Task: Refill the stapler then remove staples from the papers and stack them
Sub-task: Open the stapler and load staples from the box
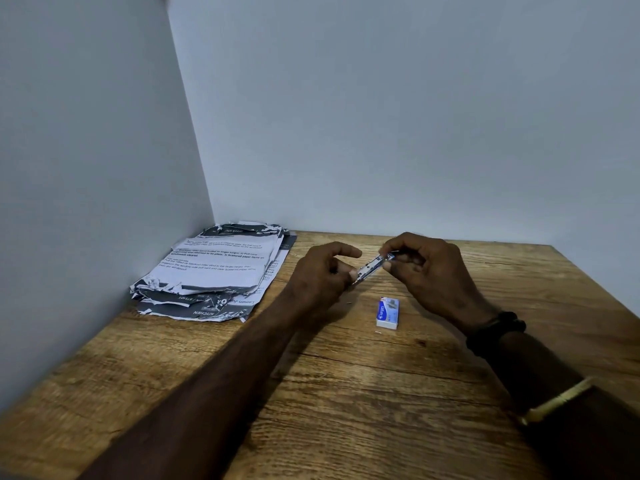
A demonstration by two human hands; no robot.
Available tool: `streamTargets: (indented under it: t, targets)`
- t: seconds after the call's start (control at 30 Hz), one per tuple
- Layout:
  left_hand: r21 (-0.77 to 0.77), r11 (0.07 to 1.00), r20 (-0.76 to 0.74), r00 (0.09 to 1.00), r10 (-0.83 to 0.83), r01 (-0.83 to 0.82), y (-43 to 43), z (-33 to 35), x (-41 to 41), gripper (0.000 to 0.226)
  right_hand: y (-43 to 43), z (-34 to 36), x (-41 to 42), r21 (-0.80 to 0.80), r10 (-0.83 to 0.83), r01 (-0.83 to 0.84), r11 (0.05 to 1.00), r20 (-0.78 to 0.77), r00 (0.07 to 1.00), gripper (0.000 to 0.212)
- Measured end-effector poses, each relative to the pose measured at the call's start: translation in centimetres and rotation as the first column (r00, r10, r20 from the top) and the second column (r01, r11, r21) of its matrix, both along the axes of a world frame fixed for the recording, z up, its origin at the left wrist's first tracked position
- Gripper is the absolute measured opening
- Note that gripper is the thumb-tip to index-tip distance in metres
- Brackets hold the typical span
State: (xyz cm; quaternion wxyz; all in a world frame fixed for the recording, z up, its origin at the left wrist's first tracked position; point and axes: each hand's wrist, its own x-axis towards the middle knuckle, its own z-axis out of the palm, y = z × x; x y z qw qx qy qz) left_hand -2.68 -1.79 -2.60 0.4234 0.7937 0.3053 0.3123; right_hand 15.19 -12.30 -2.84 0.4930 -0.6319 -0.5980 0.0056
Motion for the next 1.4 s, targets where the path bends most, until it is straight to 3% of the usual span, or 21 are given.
streamTargets:
  t: [0.13,0.2,0.27,0.43,0.5,0.6,0.7,0.8,0.9,1.07,1.17,1.4]
  targets:
    - [-0.319,0.944,0.107,0.987,0.120,-0.080,0.0,0.3,0.4,0.027,0.0,-0.2,-0.9,-0.005,0.051,-0.050,0.999,0.058,0.997,0.038]
    - [-0.410,0.906,0.135,0.976,0.172,-0.103,0.2,0.3,0.4,0.022,0.0,-0.1,-1.4,-0.073,0.119,-0.112,0.991,0.114,0.986,0.047]
    - [-0.489,0.865,0.162,0.963,0.216,-0.112,0.3,0.2,0.2,0.031,0.0,-0.2,-2.0,-0.161,0.196,-0.170,0.972,0.163,0.967,0.053]
    - [-0.647,0.761,0.243,0.930,0.275,-0.056,0.1,0.4,0.2,0.020,0.1,-0.2,-2.7,-0.223,0.283,-0.248,0.943,0.141,0.949,0.038]
    - [-0.643,0.764,0.243,0.935,0.259,-0.044,-0.1,0.5,0.2,0.015,0.1,-0.2,-2.6,-0.206,0.275,-0.255,0.945,0.077,0.958,0.030]
    - [-0.635,0.772,0.255,0.951,0.175,0.028,-0.8,0.7,0.1,0.027,0.4,-0.3,-2.6,-0.142,0.216,-0.222,0.965,-0.055,0.975,0.020]
    - [-0.621,0.770,0.278,0.960,0.043,0.145,-1.6,0.9,0.3,0.016,0.6,-0.3,-2.4,-0.061,0.186,-0.203,0.977,-0.213,0.959,0.019]
    - [-0.586,0.775,0.293,0.954,-0.069,0.236,-1.9,1.3,0.2,0.011,0.5,0.2,-2.3,0.010,0.200,-0.213,0.977,-0.391,0.898,0.027]
    - [-0.555,0.790,0.295,0.950,-0.106,0.261,-2.0,1.3,0.1,0.023,0.3,0.8,-2.3,0.018,0.199,-0.219,0.976,-0.490,0.849,0.044]
    - [-0.564,0.784,0.284,0.953,-0.110,0.259,-1.8,1.2,0.1,0.029,0.3,0.7,-2.3,-0.008,0.155,-0.196,0.981,-0.581,0.799,0.054]
    - [-0.515,0.829,0.233,0.966,-0.111,0.220,-2.0,0.9,0.4,0.037,0.4,0.4,-2.4,-0.017,0.139,-0.187,0.982,-0.602,0.786,0.052]
    - [-0.494,0.847,0.237,0.968,-0.083,0.193,-1.7,0.5,0.7,0.024,0.6,0.2,-2.6,-0.046,0.103,-0.158,0.986,-0.574,0.812,0.052]
